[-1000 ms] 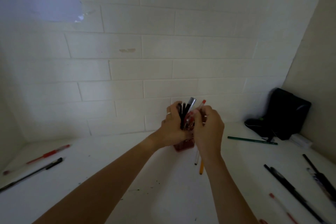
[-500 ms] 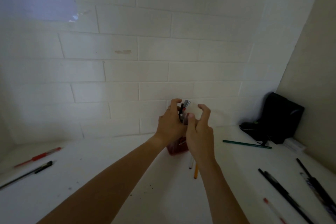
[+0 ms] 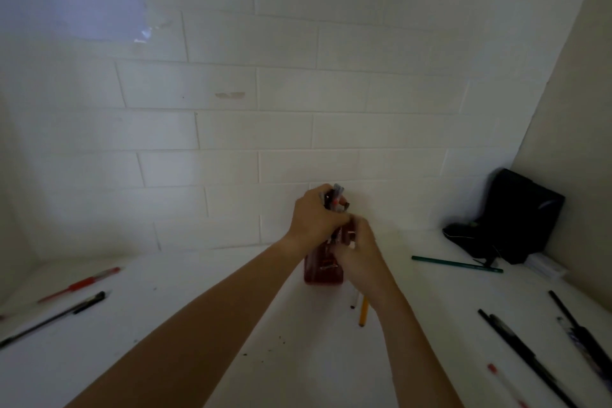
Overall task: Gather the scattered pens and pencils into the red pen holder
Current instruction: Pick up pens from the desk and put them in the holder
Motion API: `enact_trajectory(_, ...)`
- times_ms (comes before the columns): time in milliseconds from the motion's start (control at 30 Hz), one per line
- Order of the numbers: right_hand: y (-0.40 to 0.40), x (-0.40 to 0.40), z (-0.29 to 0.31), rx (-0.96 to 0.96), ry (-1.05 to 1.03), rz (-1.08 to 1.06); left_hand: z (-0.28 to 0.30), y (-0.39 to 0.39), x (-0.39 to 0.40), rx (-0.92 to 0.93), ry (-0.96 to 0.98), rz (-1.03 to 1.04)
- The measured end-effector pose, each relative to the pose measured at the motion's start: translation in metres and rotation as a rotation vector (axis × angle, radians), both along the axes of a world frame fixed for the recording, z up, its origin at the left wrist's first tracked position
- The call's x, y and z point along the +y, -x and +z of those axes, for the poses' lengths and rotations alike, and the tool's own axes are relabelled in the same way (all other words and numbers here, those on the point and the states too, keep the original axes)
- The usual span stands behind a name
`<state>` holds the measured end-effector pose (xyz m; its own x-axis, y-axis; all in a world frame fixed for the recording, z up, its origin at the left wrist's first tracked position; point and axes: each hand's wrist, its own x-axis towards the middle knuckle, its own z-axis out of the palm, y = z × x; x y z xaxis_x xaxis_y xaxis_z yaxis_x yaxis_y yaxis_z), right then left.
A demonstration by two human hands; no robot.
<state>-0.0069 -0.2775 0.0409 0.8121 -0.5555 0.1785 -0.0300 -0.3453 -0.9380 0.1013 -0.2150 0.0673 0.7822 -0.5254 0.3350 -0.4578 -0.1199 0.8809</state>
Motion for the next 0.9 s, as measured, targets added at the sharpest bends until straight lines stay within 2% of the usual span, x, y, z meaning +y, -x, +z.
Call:
enact_trajectory(100, 0.0, 0.003, -0.007, 0.111, 0.05, 0.176, -0.003, 0.003, -0.001, -0.049, 0.011, 0.025)
enact_trajectory(267, 0.001, 0.005, -0.007, 0.058, 0.091, 0.092, -0.004, 0.008, 0.001, -0.201, 0.018, -0.001)
enact_trajectory(400, 0.002, 0.004, -0.007, 0.098, 0.128, 0.056, 0.002, 0.006, 0.007, -0.059, 0.257, 0.058)
enact_trajectory(533, 0.002, 0.004, -0.006, 0.103, 0.124, 0.052, -0.002, -0.001, 0.009, -0.076, 0.204, 0.017)
enact_trajectory(900, 0.002, 0.007, -0.004, 0.137, 0.134, 0.034, -0.01, -0.014, -0.007, -0.061, 0.181, 0.157)
